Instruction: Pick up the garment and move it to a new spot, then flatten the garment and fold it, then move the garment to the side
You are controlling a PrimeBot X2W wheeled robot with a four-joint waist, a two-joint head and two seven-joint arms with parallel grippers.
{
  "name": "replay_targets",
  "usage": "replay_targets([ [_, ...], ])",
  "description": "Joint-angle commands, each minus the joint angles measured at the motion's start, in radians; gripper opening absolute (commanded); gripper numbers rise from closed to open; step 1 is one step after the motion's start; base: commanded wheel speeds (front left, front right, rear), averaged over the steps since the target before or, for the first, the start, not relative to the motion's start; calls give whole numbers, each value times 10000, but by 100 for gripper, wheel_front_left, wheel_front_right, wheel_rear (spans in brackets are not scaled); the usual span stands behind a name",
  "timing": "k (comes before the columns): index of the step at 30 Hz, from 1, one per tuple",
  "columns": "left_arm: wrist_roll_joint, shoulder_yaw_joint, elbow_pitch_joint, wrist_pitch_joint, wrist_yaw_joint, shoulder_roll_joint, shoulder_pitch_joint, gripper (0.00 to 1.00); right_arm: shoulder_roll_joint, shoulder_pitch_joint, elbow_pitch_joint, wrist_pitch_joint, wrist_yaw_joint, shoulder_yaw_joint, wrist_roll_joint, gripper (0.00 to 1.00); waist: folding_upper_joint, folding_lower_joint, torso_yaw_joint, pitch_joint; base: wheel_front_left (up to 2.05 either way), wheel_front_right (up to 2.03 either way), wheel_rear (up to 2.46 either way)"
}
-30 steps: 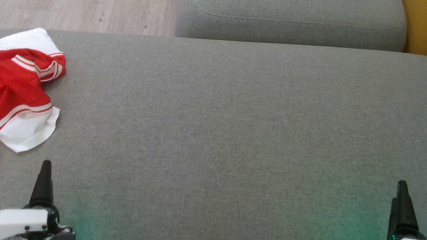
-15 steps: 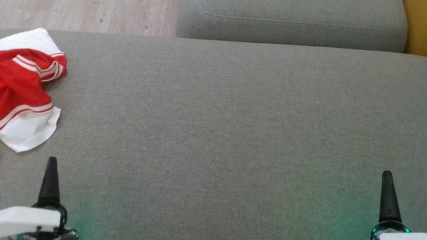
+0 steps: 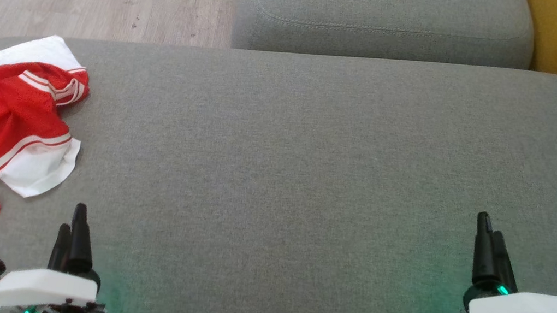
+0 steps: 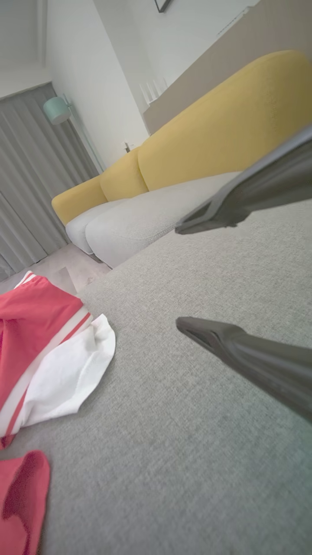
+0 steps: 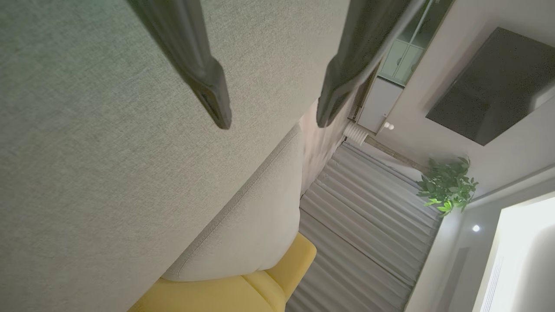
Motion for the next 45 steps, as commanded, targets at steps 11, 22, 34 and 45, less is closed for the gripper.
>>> replay_targets([
  [11, 1816, -324, -204, -454, -36, 336, -609, 100, -242, -635, -173, -471, -4, 666, -1748, 100, 0, 0, 30, -29, 0, 0, 0],
  [22, 3264, -635, 63, -747, -42, 565, -649, 100, -295, -682, -15, -765, -4, 890, -3047, 100, 0, 0, 25, -55, 0, 0, 0],
  [34, 4859, -819, 400, -1100, -7, 727, -709, 100, -346, -697, 311, -1119, -5, 1020, -4483, 100, 0, 0, 38, -64, 0, 0, 0],
  [45, 6032, -672, 729, -1423, 106, 824, -677, 100, -398, -680, 374, -1443, -6, 954, -5790, 100, 0, 0, 117, -104, 0, 0, 0],
])
